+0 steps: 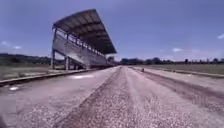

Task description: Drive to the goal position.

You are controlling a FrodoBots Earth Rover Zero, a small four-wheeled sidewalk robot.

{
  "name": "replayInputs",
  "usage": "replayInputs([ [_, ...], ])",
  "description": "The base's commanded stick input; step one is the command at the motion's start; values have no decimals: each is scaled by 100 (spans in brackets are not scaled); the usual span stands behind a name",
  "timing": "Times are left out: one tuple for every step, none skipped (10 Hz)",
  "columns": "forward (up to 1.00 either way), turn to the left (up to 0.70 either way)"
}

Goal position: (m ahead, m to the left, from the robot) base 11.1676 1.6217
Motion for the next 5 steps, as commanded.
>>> replayInputs([
  [100,-17],
  [100,0],
  [100,0],
  [100,0],
  [100,0],
])
